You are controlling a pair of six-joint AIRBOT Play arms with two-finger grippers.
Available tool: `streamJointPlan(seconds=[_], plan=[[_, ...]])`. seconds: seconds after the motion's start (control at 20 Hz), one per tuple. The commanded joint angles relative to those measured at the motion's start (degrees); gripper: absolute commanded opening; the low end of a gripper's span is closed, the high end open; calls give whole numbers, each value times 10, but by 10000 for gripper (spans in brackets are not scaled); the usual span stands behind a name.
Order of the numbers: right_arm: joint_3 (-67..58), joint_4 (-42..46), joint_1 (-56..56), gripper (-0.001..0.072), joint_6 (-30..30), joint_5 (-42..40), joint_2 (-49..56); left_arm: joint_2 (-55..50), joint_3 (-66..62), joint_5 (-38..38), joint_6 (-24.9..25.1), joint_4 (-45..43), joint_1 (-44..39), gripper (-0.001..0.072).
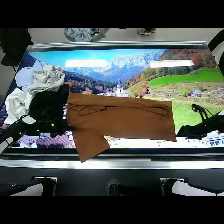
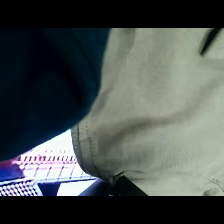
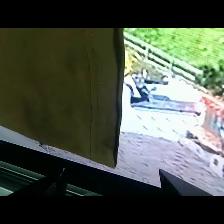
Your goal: Fold the shirts.
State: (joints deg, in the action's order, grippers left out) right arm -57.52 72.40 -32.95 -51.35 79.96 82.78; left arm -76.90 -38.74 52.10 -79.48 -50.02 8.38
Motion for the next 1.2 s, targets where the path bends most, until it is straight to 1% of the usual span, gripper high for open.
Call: streamJointPlan(seconds=[0.0, 0.1, 0.2, 0.3, 0.35, 0.4, 0.45, 0.5, 0.6, 0.7, 0.85, 1.0, 1.05, 1.15], plan=[[36, -44, 0, 621, 2, -35, 21, 0, 0, -1, 2, -3, 0, 28], [38, -76, 0, 576, 9, -42, 43, 0, 0, -1, 9, -3, 0, 27], [38, -100, 4, 567, 12, -56, 52, 2, -3, -1, 25, -3, 0, 27], [38, -94, 25, 551, 12, -68, 55, 2, -9, -1, 26, -3, 0, 28], [38, -90, 40, 451, 12, -66, 55, 2, -12, -1, 26, -3, 0, 28], [36, -85, 55, 199, 12, -63, 55, 3, -14, 4, 26, -3, 0, 27], [30, -83, 64, 43, 13, -57, 54, 3, -20, 14, 26, -3, 1, 27], [16, -89, 65, 42, 19, -44, 53, 7, -32, 26, 28, -5, 2, 27], [-40, -92, 63, 42, 42, -3, 38, 35, -80, 55, 48, -17, 0, 25], [-129, -95, 63, 42, 50, 14, 0, 93, -158, 59, 38, -47, 0, 25], [-308, -132, 63, 41, 49, -27, -96, 185, -345, 56, 15, -55, 1, 25], [-478, -131, 63, 42, 48, -123, -211, 252, -584, 29, 4, -56, 1, 25], [-518, -127, 63, 42, 39, -143, -251, 267, -651, 13, -11, -55, 0, 25], [-551, -106, 63, 42, 5, -158, -322, 290, -735, 10, -42, -55, -8, 25]])
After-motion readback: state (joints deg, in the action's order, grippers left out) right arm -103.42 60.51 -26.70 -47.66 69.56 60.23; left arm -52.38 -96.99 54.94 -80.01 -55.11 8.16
